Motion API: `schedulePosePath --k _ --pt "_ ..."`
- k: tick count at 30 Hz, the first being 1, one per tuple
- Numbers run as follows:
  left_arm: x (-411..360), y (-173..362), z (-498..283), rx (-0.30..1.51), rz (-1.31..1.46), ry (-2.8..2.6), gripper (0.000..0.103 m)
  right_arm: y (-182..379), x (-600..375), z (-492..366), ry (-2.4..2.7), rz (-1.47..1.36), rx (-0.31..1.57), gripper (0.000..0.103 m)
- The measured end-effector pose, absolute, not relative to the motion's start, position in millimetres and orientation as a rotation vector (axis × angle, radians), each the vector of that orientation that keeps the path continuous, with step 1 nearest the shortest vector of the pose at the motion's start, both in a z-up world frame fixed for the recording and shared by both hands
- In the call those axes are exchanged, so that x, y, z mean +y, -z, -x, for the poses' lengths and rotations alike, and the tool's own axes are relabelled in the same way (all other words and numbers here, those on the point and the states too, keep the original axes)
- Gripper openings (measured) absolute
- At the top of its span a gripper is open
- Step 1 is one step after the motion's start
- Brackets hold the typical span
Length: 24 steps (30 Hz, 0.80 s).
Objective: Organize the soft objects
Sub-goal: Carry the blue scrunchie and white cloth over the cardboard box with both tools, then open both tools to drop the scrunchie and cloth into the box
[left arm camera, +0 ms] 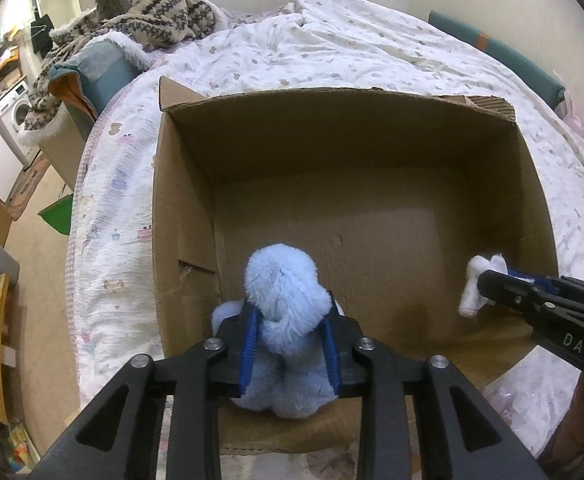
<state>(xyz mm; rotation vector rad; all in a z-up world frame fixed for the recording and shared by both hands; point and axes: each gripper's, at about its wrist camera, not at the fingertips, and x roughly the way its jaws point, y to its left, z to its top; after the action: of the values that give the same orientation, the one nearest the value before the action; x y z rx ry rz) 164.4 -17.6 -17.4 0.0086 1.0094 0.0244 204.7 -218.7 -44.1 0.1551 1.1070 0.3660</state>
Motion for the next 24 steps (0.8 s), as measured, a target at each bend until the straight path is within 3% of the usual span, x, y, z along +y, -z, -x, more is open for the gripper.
schedulePosePath --k 4,6,8,9,11,12,14,24 --pt "-19.7 15.2 -163.4 1.003 -0.013 -0.015 0.037 43.6 -219.7 -203.7 -0.373 -0.163 1.103 0.026" --pt "-21.5 13.9 -162.7 0.997 -0.022 -0.012 0.047 43.1 -220.7 -203.6 -0.377 -0.172 1.102 0.027" --pt "-22.8 11.6 -161.6 0.988 -0.019 -0.004 0.065 42.5 -222.5 -203.4 -0.381 -0.185 1.098 0.028" --pt "-22.9 10.5 -160.8 0.983 -0.013 -0.003 0.067 41.7 -223.6 -203.2 -0.383 -0.192 1.094 0.031" --pt "-23.3 8.6 -159.5 0.976 -0.009 -0.001 0.068 40.4 -224.6 -202.7 -0.382 -0.195 1.088 0.04" --pt "-23.9 8.3 -159.3 0.976 -0.011 0.001 0.068 39.4 -225.0 -202.2 -0.38 -0.196 1.083 0.059" --pt "-25.1 7.6 -158.9 0.974 -0.017 0.001 0.068 36.4 -226.7 -200.9 -0.372 -0.206 1.063 0.075" --pt "-24.6 7.3 -158.9 0.967 -0.018 -0.011 0.068 34.4 -228.1 -202.7 -0.37 -0.211 1.059 0.075"
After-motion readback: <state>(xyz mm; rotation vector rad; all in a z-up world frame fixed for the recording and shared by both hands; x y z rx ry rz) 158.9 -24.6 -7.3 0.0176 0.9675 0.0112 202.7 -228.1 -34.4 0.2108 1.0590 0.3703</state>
